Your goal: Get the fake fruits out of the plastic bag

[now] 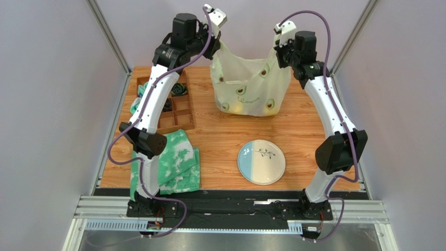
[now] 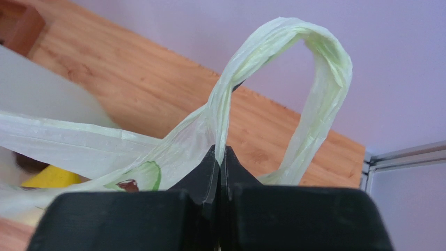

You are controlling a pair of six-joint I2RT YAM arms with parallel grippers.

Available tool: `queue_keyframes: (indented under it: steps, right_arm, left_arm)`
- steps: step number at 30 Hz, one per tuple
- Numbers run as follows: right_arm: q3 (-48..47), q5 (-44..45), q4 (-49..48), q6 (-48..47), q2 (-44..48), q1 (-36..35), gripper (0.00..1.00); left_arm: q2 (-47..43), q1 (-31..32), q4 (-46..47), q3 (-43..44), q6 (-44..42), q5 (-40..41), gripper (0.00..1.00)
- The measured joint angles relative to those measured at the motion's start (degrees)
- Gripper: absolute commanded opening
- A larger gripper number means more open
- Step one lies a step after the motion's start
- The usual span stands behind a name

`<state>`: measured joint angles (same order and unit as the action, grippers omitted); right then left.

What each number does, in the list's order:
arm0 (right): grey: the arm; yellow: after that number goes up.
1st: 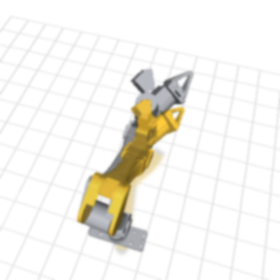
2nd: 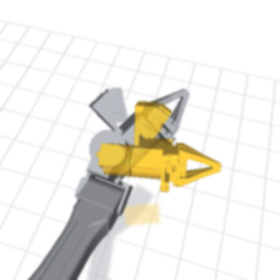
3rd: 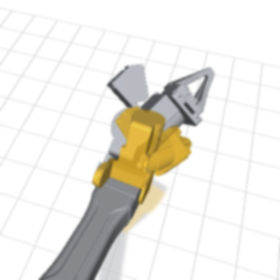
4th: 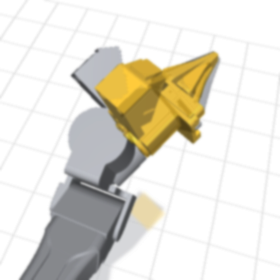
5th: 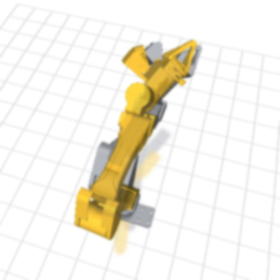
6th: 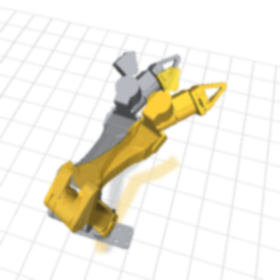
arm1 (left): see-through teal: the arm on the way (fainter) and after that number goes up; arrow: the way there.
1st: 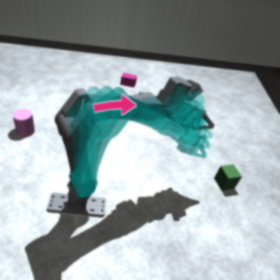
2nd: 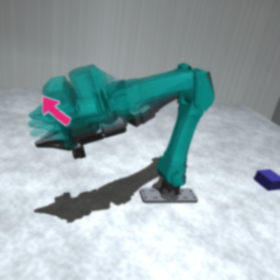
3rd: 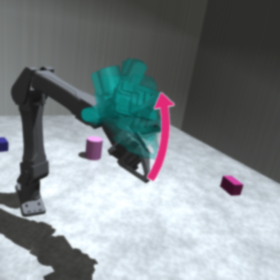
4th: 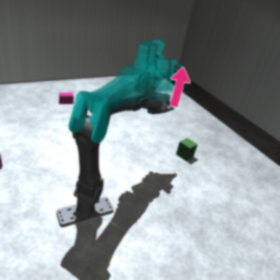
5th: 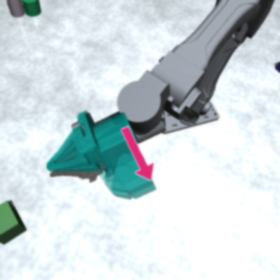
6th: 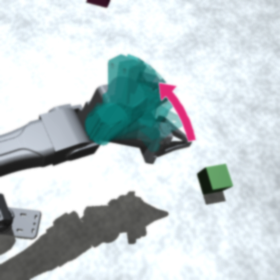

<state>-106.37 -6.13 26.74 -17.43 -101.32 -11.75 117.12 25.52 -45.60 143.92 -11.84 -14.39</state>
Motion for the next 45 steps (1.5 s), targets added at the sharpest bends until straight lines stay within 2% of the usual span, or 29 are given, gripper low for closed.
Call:
queue_keyframes:
  steps: [2,4,6,9,10,11,14,15,16,20,21,25,28,29,31,32,35,39,45]
  right_arm:
    - [-1.29,-0.09,-0.85,-0.11,0.90,0.20,0.00]
    - [0.57,-0.74,-2.01,-0.24,3.96,0.04,0.00]
    - [7.91,-1.49,-3.32,-0.46,10.47,-0.13,0.00]
    - [22.91,-2.03,-4.37,-0.92,22.40,-0.46,0.02]
    - [28.72,-2.03,-3.89,-1.11,26.71,-0.50,0.07]
    - [32.83,-2.05,-3.48,-1.29,29.29,-0.55,0.25]
    - [47.58,-1.64,-2.93,-2.16,35.17,-0.55,0.51]
    - [52.15,-1.25,-0.94,-2.60,35.69,-0.55,0.55]
    - [54.42,-0.81,0.68,-2.16,35.06,-0.55,0.58]
    - [56.52,-1.09,12.44,-2.25,34.73,-0.46,0.87]
    - [54.40,-2.03,15.32,-2.32,35.69,-0.44,0.87]
    - [38.49,-8.66,20.24,-2.43,38.51,-1.11,0.83]
    - [29.75,-12.92,17.62,-2.84,40.02,-4.20,0.68]
    - [29.09,-14.21,16.79,-3.45,40.26,-5.53,0.58]
    - [29.29,-16.26,16.41,-4.90,40.02,-7.63,0.48]
    - [29.81,-17.09,16.20,-5.66,38.88,-8.39,0.37]
    - [31.15,-18.27,15.69,-7.32,32.09,-9.22,0.24]
    - [33.31,-18.38,15.26,-8.20,21.46,-9.33,0.18]
    - [34.29,-19.71,14.53,-7.85,19.41,-9.70,0.13]
  left_arm:
    - [-0.20,0.72,0.52,2.91,0.90,-2.49,0.00]
    - [-2.32,1.25,0.61,1.40,2.03,-4.81,0.00]
    - [-6.21,1.92,1.05,-4.79,2.91,-6.95,0.00]
    - [-14.88,3.08,1.46,-20.59,3.41,-9.75,0.00]
    - [-17.29,3.39,1.33,-25.16,3.52,-10.23,0.00]
    - [-21.24,3.89,3.52,-33.73,3.69,-10.51,0.00]
    - [-28.68,5.49,5.42,-52.13,4.79,-10.82,0.00]
    - [-29.97,6.14,5.75,-57.37,5.38,-10.97,0.00]
    - [-30.27,6.67,5.79,-60.39,5.90,-11.06,0.00]
    - [-30.27,8.57,7.34,-69.44,9.07,-11.41,0.00]
    - [-30.27,8.87,7.67,-69.99,9.86,-11.67,0.00]
    - [-30.47,9.18,9.90,-69.18,12.39,-12.59,0.00]
    - [-30.47,9.16,10.93,-67.04,14.56,-13.07,0.00]
    - [-30.47,9.16,11.08,-66.12,15.26,-13.35,0.00]
    - [-30.47,9.16,11.26,-64.26,16.41,-13.99,0.00]
    - [-30.47,9.16,11.28,-63.39,16.90,-14.19,0.00]
    - [-30.56,9.16,11.13,-61.24,17.81,-14.80,0.00]
    - [-31.23,9.16,10.71,-60.59,18.03,-15.02,0.00]
    - [-32.39,8.31,10.54,-60.85,18.93,-15.13,0.00]
